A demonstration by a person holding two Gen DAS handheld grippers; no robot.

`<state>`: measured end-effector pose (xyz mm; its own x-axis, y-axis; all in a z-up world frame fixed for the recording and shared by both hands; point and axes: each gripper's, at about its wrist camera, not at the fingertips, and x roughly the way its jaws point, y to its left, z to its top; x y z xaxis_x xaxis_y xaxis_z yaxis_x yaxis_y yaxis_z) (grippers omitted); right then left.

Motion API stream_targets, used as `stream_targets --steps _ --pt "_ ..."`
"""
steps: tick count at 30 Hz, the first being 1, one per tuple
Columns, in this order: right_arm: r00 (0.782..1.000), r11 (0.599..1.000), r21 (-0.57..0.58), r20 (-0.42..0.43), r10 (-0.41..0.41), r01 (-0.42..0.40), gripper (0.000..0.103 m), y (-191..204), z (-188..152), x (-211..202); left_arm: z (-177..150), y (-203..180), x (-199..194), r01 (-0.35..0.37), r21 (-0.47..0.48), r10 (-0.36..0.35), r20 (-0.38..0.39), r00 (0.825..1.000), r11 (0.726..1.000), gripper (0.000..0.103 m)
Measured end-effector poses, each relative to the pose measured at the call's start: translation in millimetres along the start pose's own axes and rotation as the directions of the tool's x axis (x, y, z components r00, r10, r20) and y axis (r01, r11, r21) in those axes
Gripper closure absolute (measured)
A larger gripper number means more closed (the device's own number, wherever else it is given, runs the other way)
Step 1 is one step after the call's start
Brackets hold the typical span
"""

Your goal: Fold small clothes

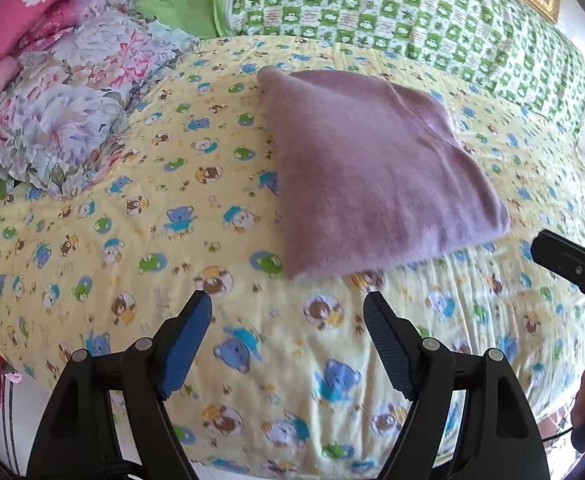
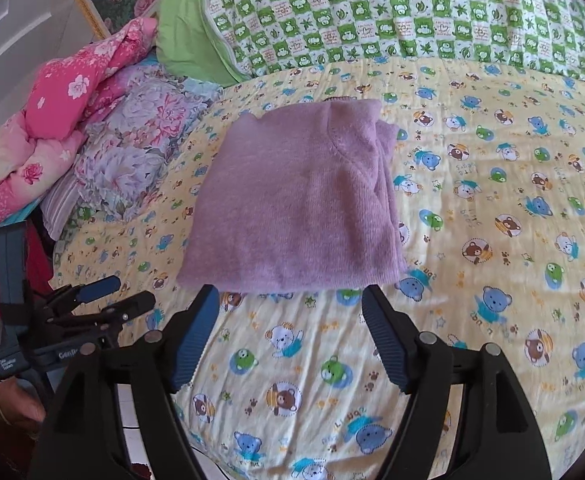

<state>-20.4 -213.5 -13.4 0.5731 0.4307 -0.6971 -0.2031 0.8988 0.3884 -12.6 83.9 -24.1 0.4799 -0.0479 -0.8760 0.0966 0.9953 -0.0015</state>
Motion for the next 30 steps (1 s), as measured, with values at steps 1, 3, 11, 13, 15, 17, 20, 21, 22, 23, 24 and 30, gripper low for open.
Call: stream_targets --steps 1,3,11,13,15,17,20,21,22,23,24,30 --pt "1.0 1.0 0.0 0.001 -0.001 0.001 0.028 1.4 -1.7 -1.1 -1.3 -1.6 -1.5 -0.001 0.006 0.001 0.002 1.0 1.0 0.024" --pt "1.0 1.0 0.003 0.002 0.0 0.0 0.027 3.6 -4.7 -3.0 -3.6 -5.6 -6.6 -0.011 0.022 0.011 0.014 1.0 1.0 0.024" --pt "0.999 1.0 -0.026 0.035 0.002 -0.001 0.023 14.1 -13.3 -19.0 -2.0 -7.6 -26.4 -0.035 0.025 0.033 0.075 0.997 0.999 0.022" --pt "0.999 1.0 -0.031 0.04 0.002 0.0 0.023 16.4 -15.0 -22.7 -1.6 -8.6 -29.8 -0.033 0.027 0.03 0.078 0.996 0.999 0.022" --pt "0.999 0.999 -0.036 0.048 0.005 -0.003 0.022 18.9 -16.3 -26.9 -2.3 -10.0 -32.9 -0.03 0.031 0.028 0.076 0.997 0.999 0.022" --pt "0.999 0.999 -0.048 0.051 0.005 -0.003 0.022 21.0 -16.7 -29.5 -3.2 -11.0 -35.7 -0.033 0.039 0.03 0.078 0.997 0.999 0.022" --pt "0.998 0.997 -0.08 0.057 0.009 -0.005 0.021 26.5 -17.8 -34.8 -5.3 -12.6 -43.1 -0.041 0.056 0.036 0.096 0.995 0.998 0.022" --pt "0.998 0.996 -0.092 0.058 0.008 -0.003 0.02 29.4 -18.5 -36.5 -6.2 -13.6 -46.6 -0.046 0.064 0.039 0.105 0.994 0.997 0.022" --pt "0.998 0.994 -0.107 0.061 0.007 -0.001 0.019 32.2 -19.1 -38.4 -7.3 -14.6 -50.1 -0.053 0.072 0.044 0.115 0.992 0.996 0.022" --pt "0.998 0.992 -0.126 0.065 0.007 0.001 0.018 35.8 -19.8 -40.6 -7.8 -15.3 -52.9 -0.058 0.08 0.048 0.124 0.991 0.995 0.021" --pt "0.998 0.99 -0.139 0.069 0.008 0.002 0.016 37.9 -20.9 -42.1 -8.8 -16.5 -56.6 -0.065 0.09 0.053 0.137 0.989 0.994 0.021" --pt "0.997 0.976 -0.219 0.082 0.0 0.018 0.005 49.6 -24.5 -38.0 -9.9 -20.3 -61.8 -0.074 0.123 0.052 0.17 0.984 0.99 0.017"
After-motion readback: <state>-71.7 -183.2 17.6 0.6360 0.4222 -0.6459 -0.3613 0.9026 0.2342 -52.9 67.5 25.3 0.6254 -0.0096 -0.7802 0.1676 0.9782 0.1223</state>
